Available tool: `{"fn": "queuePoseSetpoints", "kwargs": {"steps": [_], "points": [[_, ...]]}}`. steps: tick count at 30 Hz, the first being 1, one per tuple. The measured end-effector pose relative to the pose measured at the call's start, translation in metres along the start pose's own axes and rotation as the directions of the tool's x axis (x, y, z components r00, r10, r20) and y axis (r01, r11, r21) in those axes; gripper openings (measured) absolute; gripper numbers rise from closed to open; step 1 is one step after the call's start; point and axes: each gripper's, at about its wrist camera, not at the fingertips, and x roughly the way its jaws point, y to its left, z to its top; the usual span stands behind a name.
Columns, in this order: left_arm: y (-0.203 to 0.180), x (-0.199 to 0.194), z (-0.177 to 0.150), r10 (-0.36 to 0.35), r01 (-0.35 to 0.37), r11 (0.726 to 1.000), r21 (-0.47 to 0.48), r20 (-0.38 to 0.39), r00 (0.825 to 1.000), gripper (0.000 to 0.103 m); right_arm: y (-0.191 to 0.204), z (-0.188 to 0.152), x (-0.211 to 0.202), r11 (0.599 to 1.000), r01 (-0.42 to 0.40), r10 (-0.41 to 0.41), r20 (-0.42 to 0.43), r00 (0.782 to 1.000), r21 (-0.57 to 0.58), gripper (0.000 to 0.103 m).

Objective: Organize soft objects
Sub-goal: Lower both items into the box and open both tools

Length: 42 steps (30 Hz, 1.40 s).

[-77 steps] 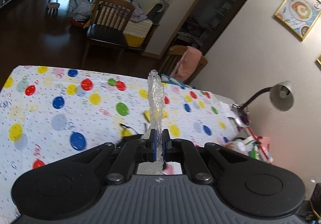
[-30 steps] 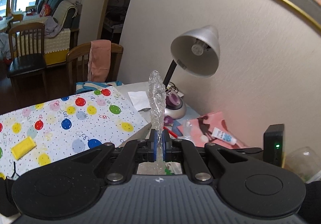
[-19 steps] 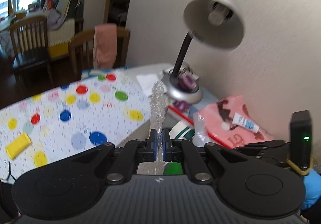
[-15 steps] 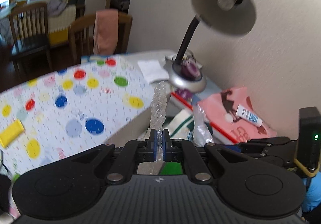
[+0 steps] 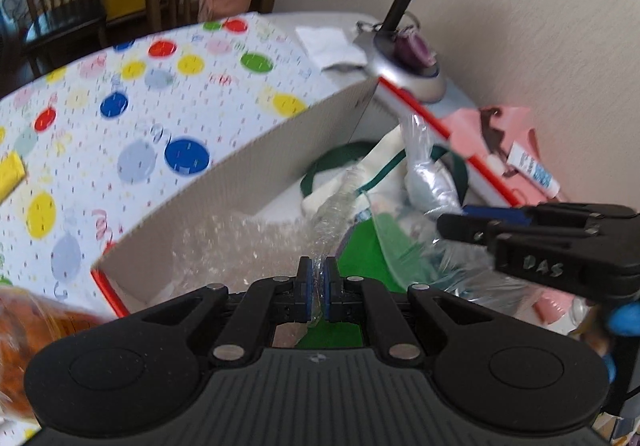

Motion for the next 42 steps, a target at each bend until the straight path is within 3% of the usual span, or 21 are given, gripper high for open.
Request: {"fn": "queuePoseSetpoints", "kwargs": {"steps": [9,14,17,18,19,32,42], "points": [[-0.002,0.002,-0.012,0.032,-0.032,0.999,0.033,-0.004,0.999,0.006,0.006,-0.002,-0.009,0.999,-0.01,0.011,0.019,1.0,-0.032,0.038],[-0.003,-0.006,-0.015,0.018,-0.019,0.999,0.037,0.023,1.0,0.011,0.005,-0.004,-0.016,0.999,-0.017,0.018,0.026,1.0,-0.039,0.052],[-0.005,-0.012,-0.017,0.027,-0.029,0.999,0.041,0.044,0.999,0.039,0.006,-0.006,-0.022,0.999,-0.023,0.025,0.035,0.999,-0.043,0.056],[-0.005,-0.014,-0.017,0.028,-0.03,0.999,0.039,0.052,0.998,0.06,0.006,-0.006,-0.024,0.999,-0.027,0.028,0.037,0.999,-0.042,0.056],[-0.005,-0.017,-0.018,0.027,-0.029,0.999,0.034,0.06,0.998,0.072,0.006,-0.006,-0.026,0.999,-0.031,0.032,0.038,0.999,-0.042,0.056],[-0.013,-0.075,-0.032,-0.056,0.049,0.998,0.05,0.162,0.985,0.072,0.018,-0.015,-0.078,0.993,-0.084,0.094,0.122,0.988,-0.082,0.068],[-0.002,-0.144,-0.055,-0.08,0.062,0.995,0.075,0.272,0.959,0.073,0.046,-0.025,-0.127,0.986,-0.129,0.149,0.205,0.967,-0.108,0.079]]}}
